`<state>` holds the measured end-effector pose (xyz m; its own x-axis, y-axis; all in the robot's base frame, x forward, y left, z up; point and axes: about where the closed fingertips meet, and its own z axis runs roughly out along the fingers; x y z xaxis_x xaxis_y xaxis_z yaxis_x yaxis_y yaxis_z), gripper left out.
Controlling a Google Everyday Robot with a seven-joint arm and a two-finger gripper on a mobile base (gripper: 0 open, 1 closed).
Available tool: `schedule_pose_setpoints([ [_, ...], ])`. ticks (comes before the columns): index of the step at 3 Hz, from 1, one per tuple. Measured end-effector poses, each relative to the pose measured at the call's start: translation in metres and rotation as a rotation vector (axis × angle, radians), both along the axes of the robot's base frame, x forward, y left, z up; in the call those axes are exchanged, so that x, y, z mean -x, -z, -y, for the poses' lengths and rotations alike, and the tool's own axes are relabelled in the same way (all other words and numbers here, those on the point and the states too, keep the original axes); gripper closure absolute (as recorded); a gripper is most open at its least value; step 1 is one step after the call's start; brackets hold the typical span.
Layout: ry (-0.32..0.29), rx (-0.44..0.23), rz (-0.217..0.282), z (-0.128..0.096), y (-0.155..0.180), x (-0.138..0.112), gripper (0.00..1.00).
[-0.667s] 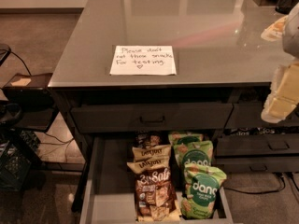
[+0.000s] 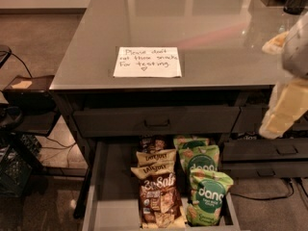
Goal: Pick brown chip bag from middle drawer and place on counter
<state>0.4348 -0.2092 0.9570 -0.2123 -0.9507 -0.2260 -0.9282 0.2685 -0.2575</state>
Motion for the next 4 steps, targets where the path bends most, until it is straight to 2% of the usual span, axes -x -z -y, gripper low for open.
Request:
schedule_pose_setpoints([
  [1, -0.02, -0.049, -0.003, -0.021, 0.046, 0.008, 0.0],
  [2, -0.039, -0.118, -0.036, -0.044, 0.092, 0.012, 0.0],
  [3, -0.058, -0.179, -0.082, -0.065, 0.147, 0.011, 0.0],
  [4, -0.066, -0.212, -0.14, -0.077, 0.204, 0.011, 0.0],
])
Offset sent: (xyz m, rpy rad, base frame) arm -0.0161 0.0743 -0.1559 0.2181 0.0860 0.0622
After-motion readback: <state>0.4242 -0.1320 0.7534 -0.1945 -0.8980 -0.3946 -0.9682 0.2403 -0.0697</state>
